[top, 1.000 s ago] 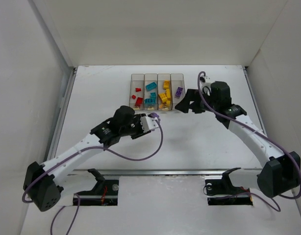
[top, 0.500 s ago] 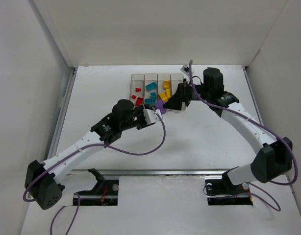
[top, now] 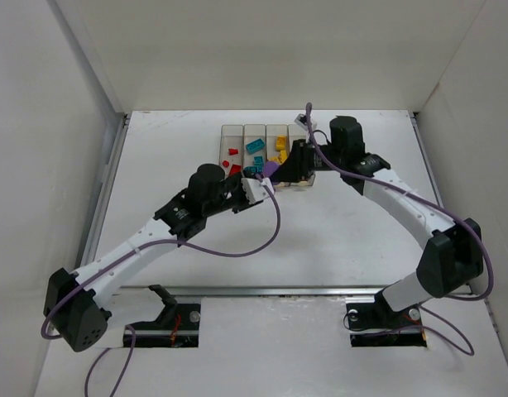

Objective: Sort the legos into containers by color

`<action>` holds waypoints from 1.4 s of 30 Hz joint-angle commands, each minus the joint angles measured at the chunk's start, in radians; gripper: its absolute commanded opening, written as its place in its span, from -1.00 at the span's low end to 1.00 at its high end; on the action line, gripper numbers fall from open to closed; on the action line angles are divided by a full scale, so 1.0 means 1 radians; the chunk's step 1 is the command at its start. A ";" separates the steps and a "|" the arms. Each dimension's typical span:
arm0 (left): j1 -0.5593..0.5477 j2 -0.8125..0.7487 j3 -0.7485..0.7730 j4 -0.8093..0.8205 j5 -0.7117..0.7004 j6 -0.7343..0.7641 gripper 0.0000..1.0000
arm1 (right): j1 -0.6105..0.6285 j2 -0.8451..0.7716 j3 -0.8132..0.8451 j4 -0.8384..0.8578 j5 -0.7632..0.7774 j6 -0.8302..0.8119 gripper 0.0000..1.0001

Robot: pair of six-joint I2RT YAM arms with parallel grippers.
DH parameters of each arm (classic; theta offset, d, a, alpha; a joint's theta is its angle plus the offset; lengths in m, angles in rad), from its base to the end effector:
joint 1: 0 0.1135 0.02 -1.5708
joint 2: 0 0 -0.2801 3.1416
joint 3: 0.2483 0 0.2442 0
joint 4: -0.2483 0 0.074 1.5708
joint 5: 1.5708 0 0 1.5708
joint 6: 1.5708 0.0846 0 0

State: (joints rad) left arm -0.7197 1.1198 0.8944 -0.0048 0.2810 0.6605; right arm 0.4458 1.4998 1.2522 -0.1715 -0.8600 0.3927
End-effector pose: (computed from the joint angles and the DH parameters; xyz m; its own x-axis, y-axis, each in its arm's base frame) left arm 0.2050 -0.2109 0.3358 0.3776 0.4528 -0.8077 0.7657 0.3377 0.5474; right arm 0.2993 0.2141 0.3405 -0.6859 -0.0510 -0.7259 -0.6964 0.3353 0.6345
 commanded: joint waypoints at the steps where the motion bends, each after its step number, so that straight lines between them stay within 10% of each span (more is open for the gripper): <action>1: 0.000 -0.017 0.046 0.088 0.026 -0.038 -1.00 | 0.002 0.013 0.047 0.050 -0.002 -0.028 -0.82; 15: 0.109 0.038 -0.015 0.011 -0.055 -0.142 -1.00 | -0.107 -0.029 -0.050 0.050 0.117 0.040 -1.00; 27: 0.118 0.008 -0.055 0.020 -0.098 -0.194 -1.00 | -0.127 0.310 0.306 -0.198 0.794 -0.017 -1.00; 33: 0.128 -0.014 -0.086 0.042 -0.098 -0.213 -1.00 | -0.127 0.531 0.530 -0.355 0.868 -0.084 -0.51; 38: 0.128 -0.014 -0.095 0.051 -0.098 -0.223 -1.00 | -0.136 0.562 0.572 -0.365 0.868 -0.095 0.45; 42: 0.137 -0.014 -0.095 0.051 -0.098 -0.223 -1.00 | -0.136 0.551 0.572 -0.365 0.845 -0.104 0.60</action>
State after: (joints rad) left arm -0.5930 1.1412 0.8059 -0.0029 0.1825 0.4572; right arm 0.3141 2.0899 1.7687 -0.5320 -0.0242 0.3088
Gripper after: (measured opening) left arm 0.327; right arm 0.791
